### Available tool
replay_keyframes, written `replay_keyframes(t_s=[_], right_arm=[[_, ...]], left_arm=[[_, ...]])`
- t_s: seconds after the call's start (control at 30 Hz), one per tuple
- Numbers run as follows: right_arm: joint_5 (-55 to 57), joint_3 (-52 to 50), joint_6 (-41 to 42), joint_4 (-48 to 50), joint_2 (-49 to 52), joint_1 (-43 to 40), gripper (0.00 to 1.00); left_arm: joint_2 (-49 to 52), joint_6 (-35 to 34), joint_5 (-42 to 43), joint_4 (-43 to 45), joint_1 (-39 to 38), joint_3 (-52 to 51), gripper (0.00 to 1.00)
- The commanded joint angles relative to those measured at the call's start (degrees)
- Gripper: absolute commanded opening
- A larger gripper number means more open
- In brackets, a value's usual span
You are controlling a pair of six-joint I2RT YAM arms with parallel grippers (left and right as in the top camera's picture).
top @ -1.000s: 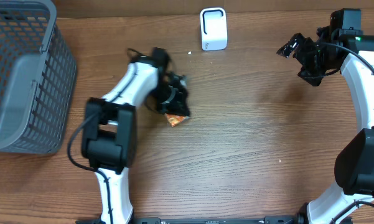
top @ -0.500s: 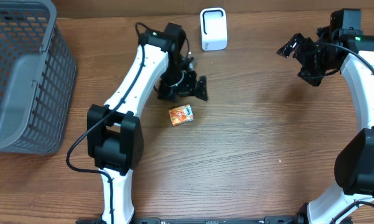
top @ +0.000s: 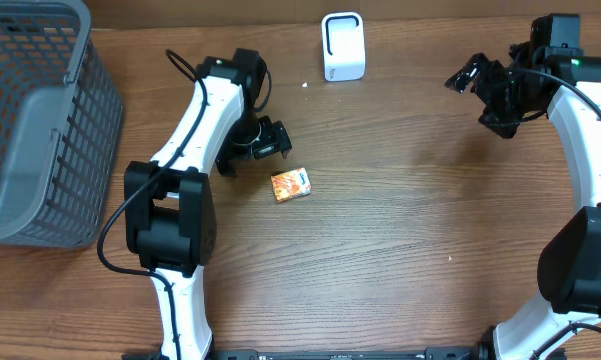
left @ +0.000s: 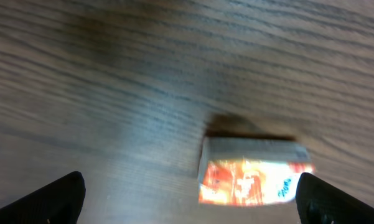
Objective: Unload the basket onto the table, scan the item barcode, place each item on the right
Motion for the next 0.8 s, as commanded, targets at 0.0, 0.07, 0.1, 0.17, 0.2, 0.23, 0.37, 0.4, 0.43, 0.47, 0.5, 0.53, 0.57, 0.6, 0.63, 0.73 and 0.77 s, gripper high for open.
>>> replay_keyframes(t_s=[0.0, 0.07, 0.1, 0.17, 0.2, 0.23, 0.37, 0.4, 0.43, 0.47, 0.5, 0.53, 0.57, 0.6, 0.63, 0.73, 0.77], right_arm=[[0.33, 0.94, -0.24, 0.35, -1.09, -0.11, 1.00], [-0.76, 0.94, 0.20, 1.57, -1.09, -0.11, 1.00], [-0.68, 0.94, 0.17, 2.14, -1.09, -0.11, 1.00], [-1.20, 0.94, 0.20, 2.21, -1.09, -0.11, 1.00], [-1.95, 0.94, 0.20, 2.21, -1.09, -0.11, 1.00], [-3.34, 0.94, 0.17, 2.60, -1.09, -0.11, 1.00], [-8.70, 0.85, -9.51, 5.99, -1.09, 1.70, 1.00], [-8.74, 0.76, -13.03, 6.45, -1.09, 2.89, 1.00], [-8.76, 0.55, -15.96, 6.78, -1.09, 4.07, 1.00], [-8.74, 0.09, -19.78, 7.06, -1.03, 5.97, 1.00], [-8.70, -0.35, -22.53, 7.28, -0.96, 7.63, 1.00], [-8.70, -0.96, -25.38, 7.56, -0.83, 9.51, 1.00], [-8.66, -1.49, -27.67, 7.91, -0.70, 11.30, 0.99], [-8.17, -2.05, -30.12, 8.35, -0.26, 13.57, 0.97], [-7.61, -2.38, -31.28, 8.76, 0.00, 15.28, 0.96], [-6.45, -2.93, -33.88, 10.88, 2.40, 21.14, 0.92], [-6.43, -2.93, -34.58, 11.54, 3.21, 22.73, 0.91]], left_arm=[[0.42, -2.67, -1.03, 1.77, -0.22, -2.60, 1.00], [0.42, -2.84, -1.20, 1.88, 0.24, -3.04, 1.00], [0.42, -2.86, -1.20, 1.90, 0.55, -3.04, 1.00], [0.42, -3.28, -1.05, 1.88, 2.27, -3.04, 1.00], [0.42, -3.34, -0.96, 1.88, 3.19, -3.04, 1.00], [0.42, -4.22, -0.98, 1.68, 4.24, -3.04, 1.00], [0.42, -5.66, 1.64, 1.57, 7.72, -3.04, 1.00], [0.42, -5.66, 2.16, 1.73, 8.22, -3.04, 1.00], [0.42, -5.66, 2.58, 1.73, 8.74, -3.04, 1.00], [0.42, -5.64, 2.95, 1.75, 9.09, -3.04, 1.00], [0.42, -5.64, 2.91, 1.75, 9.31, -3.04, 1.00], [0.42, -5.62, 2.86, 1.75, 9.42, -3.04, 1.00], [0.42, -5.64, 2.86, 1.79, 9.53, -3.04, 1.00], [0.42, -5.64, 2.93, 1.92, 9.62, -3.04, 1.00], [0.42, -5.66, 2.95, 1.97, 9.62, -3.04, 1.00], [0.42, -5.62, 3.13, 1.86, 9.60, -3.04, 1.00], [0.42, -5.57, 3.06, 1.79, 9.49, -3.04, 1.00]])
